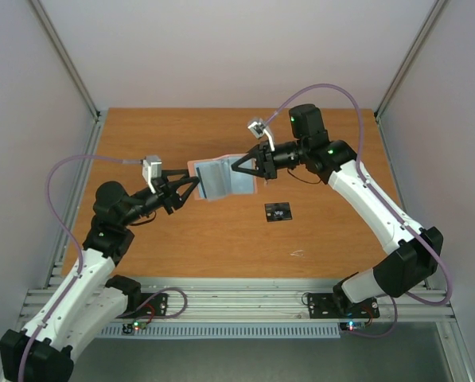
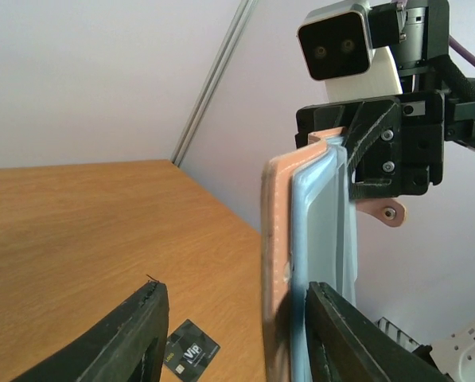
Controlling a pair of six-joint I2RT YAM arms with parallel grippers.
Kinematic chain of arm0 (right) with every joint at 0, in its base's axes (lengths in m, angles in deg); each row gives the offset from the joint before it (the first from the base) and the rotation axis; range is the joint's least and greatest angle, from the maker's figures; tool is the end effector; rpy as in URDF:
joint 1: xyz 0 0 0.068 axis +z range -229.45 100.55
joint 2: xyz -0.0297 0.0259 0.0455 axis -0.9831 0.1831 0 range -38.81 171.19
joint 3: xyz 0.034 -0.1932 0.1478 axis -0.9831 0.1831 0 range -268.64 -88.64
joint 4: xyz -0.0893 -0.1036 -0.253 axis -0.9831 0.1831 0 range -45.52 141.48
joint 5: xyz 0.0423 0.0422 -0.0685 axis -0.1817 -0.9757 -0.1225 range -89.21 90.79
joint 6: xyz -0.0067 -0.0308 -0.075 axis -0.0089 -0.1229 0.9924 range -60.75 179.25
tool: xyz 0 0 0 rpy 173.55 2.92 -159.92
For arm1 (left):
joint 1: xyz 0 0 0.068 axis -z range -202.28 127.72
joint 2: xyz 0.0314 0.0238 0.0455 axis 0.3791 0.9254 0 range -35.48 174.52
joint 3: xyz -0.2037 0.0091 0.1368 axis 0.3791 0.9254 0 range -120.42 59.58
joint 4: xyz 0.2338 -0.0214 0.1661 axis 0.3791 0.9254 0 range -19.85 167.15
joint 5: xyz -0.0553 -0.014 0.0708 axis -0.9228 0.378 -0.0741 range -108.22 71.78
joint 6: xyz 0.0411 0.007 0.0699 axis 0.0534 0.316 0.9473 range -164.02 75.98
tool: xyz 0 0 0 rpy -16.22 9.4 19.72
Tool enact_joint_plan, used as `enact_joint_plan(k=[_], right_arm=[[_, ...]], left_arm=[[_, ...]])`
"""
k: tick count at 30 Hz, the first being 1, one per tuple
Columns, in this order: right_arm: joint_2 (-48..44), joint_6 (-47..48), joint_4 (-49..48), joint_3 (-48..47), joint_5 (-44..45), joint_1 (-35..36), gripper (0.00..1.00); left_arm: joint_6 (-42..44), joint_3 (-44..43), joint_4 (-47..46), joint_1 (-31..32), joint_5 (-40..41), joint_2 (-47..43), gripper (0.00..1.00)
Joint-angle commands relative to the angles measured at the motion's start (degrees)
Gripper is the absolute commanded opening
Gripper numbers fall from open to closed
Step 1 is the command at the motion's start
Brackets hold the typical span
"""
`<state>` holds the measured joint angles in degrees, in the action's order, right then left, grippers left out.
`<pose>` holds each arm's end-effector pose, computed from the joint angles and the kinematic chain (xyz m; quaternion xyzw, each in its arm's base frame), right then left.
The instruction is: Take the credit cards out of the card holder
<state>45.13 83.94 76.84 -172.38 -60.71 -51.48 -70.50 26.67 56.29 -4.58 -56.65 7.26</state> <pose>0.2878 0.2232 0.3491 -0.5545 0.5665 0.4600 0.4000 0.2295 -0.1193 0.2951 0.1908 0.6603 -0.4677 0.5557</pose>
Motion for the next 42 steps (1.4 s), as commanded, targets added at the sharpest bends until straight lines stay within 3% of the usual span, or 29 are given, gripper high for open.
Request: enact_joint_plan(k=[1, 11, 18, 20, 23, 24, 26, 28, 30, 33, 34, 36, 38, 40, 42], right_arm=[[0.18, -2.56, -3.60, -1.40, -0.16, 0.71, 0.01], [2.13, -2.30, -3.71, -2.66, 1.97, 2.32, 0.01], [3.69, -3.11, -5.35, -3.77, 1.13, 3.34, 0.01], [4.13, -3.43, -5.86, -4.03, 0.90, 3.41, 0.01], [4.63, -3.43, -6.24, -4.09, 1.18, 3.41, 0.04], [4.65, -3.23, -5.88, -4.02, 2.43, 3.33, 0.12], [4.48, -3.20, -4.97, -3.42, 6.56, 2.53, 0.31], [4.03, -5.65, -4.41, -2.45, 11.22, 0.31, 0.41], [3.52, -8.53, -3.34, -1.54, 16.71, -3.05, 0.47], [3.35, -8.18, 1.50, -2.02, 25.31, -4.52, 0.47], [3.60, -7.72, 2.84, -2.50, 26.20, -4.58, 0.48], [4.04, -8.04, 3.89, -2.95, 25.75, -4.32, 0.47], [4.43, -8.20, 3.63, -2.96, 25.13, -3.33, 0.46], [4.92, -7.00, 3.30, -3.35, 24.71, -1.35, 0.46], [5.53, -6.28, 2.44, -4.05, 22.50, 1.07, 0.46]], left_arm=[[1.38, -1.48, -1.97, 0.51, -1.52, 0.54, 0.50], [1.78, -2.01, -1.35, 0.79, -1.12, 1.38, 0.56], [2.12, -2.09, -1.69, 0.96, -2.05, 2.08, 0.55], [2.35, -2.15, -1.69, 0.94, -2.16, 2.11, 0.45], [2.63, -2.00, -1.72, 1.03, -2.39, 1.94, 0.09], [2.70, -2.01, -1.46, 0.99, -2.08, 1.86, 0.02], [3.04, -2.27, 0.80, 1.02, 1.22, 1.62, 0.00], [5.04, -3.39, 7.11, 1.08, 9.62, 1.75, 0.00], [10.40, -4.21, 13.17, 1.42, 21.81, 2.36, 0.00], [31.41, -3.01, 17.05, 3.30, 41.98, 4.76, 0.00], [38.72, -1.73, 15.45, 3.92, 45.98, 5.76, 0.00], [62.23, 3.17, 9.34, 4.76, 51.30, 7.13, 0.00], [75.79, 5.72, 4.67, 4.89, 54.23, 7.73, 0.00], [77.80, 4.51, 6.26, 4.89, 55.03, 7.92, 0.00], [72.88, 2.36, 10.62, 4.89, 54.54, 8.00, 0.00]])
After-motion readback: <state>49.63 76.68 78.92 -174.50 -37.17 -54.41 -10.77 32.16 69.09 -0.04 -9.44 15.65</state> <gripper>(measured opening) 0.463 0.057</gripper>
